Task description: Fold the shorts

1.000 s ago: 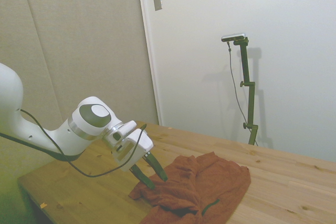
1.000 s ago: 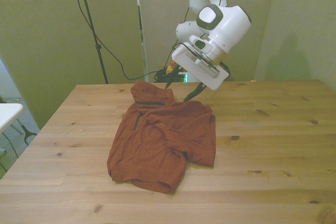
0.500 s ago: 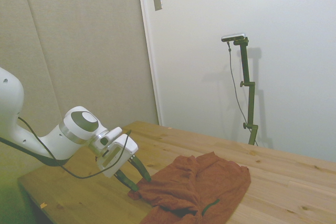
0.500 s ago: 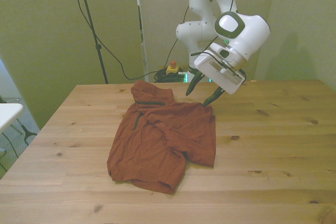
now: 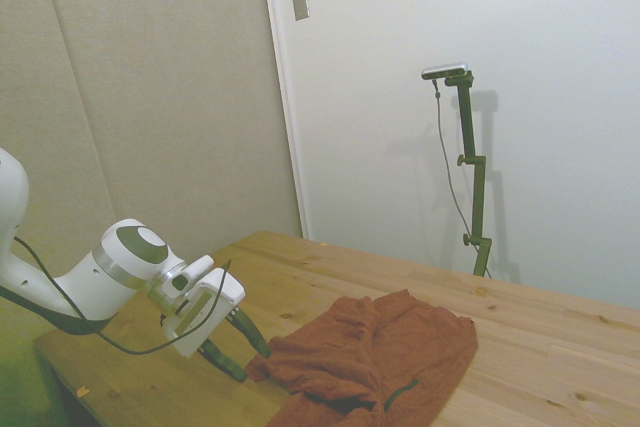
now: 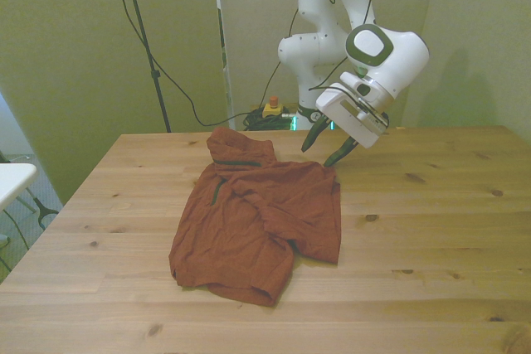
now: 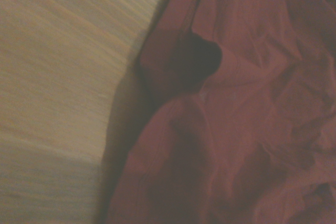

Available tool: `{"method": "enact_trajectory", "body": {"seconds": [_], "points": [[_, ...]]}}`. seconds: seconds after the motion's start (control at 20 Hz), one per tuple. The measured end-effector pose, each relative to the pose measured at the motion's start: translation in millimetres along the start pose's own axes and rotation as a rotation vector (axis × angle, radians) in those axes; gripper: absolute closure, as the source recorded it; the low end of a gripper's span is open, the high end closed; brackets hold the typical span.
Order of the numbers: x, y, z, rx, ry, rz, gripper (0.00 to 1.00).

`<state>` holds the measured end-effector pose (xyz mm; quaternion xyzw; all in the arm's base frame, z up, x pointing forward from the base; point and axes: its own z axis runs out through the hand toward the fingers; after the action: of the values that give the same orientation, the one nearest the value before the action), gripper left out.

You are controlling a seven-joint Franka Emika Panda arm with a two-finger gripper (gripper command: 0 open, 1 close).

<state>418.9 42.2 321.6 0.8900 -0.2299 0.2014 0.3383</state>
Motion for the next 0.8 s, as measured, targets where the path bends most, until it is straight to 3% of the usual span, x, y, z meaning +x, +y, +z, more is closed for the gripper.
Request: {"method": "enact_trajectory", "body": {"seconds": [0.15, 0.6, 0.65, 0.8], "points": [[6.5, 5.9, 13.6, -0.021, 0.015, -0.003, 0.00], [31.6, -5.0, 30.8, 0.055, 0.128, -0.014, 0.00], [32.4, -6.0, 30.7, 0.055, 0.130, -0.016, 1.00], [34.6, -11.7, 29.5, 0.060, 0.139, -0.016, 1.00]]}}
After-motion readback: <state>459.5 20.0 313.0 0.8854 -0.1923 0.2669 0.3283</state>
